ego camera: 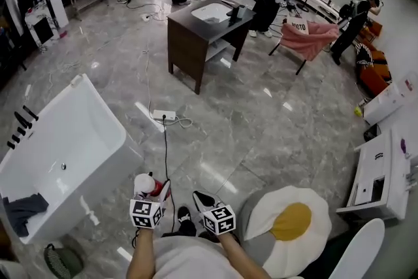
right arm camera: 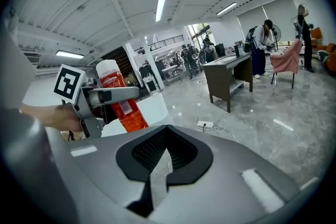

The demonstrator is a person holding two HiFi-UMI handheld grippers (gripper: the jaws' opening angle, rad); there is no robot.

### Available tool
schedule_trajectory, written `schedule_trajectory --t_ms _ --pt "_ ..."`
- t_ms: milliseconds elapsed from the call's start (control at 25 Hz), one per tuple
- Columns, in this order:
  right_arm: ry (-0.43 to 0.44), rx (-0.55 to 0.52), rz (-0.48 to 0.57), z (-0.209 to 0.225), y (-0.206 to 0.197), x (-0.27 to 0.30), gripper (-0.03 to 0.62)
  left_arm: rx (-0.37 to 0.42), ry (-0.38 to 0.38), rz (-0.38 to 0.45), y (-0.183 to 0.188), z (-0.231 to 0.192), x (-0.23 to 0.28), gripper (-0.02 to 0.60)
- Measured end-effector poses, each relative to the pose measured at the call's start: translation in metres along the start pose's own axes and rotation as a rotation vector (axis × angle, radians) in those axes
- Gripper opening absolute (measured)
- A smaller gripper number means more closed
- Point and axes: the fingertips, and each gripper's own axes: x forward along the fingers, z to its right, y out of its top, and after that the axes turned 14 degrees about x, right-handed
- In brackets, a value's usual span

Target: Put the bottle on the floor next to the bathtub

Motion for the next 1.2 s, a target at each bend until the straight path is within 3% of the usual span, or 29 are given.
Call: schedule_trajectory --t_ms 360,720,1200 --pt "0.040 0.005 -0.014 -0.002 0.035 0.047 0.000 -0.005 0.011 -0.037 0.000 -0.031 0.028 0.334" --pt "0.093 0.010 -0.057 0.028 0.068 0.108 0.002 -0.032 0.080 -0.074 -0.011 -0.071 0.074 0.334" --pt "0.312 -0.086 -0.192 0.062 0.183 0.214 0.002 -0.075 0.223 -0.150 0.013 -0.124 0.178 0.334"
